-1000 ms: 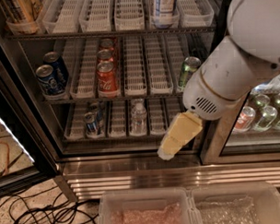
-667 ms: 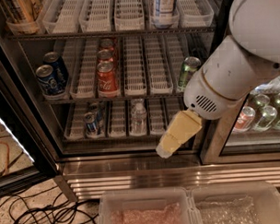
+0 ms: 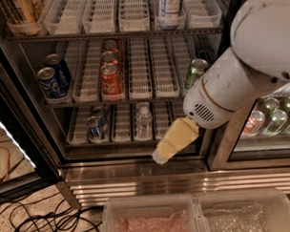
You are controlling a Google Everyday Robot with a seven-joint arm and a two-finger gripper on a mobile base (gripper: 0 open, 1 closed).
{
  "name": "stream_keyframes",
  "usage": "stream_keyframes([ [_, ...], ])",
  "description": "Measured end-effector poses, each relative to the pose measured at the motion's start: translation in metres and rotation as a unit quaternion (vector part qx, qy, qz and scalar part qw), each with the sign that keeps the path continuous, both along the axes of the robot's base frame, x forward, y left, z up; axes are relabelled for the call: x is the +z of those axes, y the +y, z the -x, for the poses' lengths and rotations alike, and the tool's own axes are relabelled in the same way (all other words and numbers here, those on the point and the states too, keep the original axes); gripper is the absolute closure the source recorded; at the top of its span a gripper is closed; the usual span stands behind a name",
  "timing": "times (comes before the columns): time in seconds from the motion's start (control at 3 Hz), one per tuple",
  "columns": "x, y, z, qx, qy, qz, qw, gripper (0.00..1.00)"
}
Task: Pick coke can from middle shelf of fridge
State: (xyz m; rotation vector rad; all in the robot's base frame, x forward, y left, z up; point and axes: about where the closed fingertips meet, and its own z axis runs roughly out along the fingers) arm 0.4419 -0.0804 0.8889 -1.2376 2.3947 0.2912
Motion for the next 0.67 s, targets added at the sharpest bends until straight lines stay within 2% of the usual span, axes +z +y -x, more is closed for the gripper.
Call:
stream_keyframes([
  [0.33, -0.024, 0.011, -0.024, -0.069, -0.003, -0.047, 0.9965, 0.0],
  [0.67, -0.026, 0.015, -0.057, -0.144, -0.028, -0.073, 0.9864, 0.0],
])
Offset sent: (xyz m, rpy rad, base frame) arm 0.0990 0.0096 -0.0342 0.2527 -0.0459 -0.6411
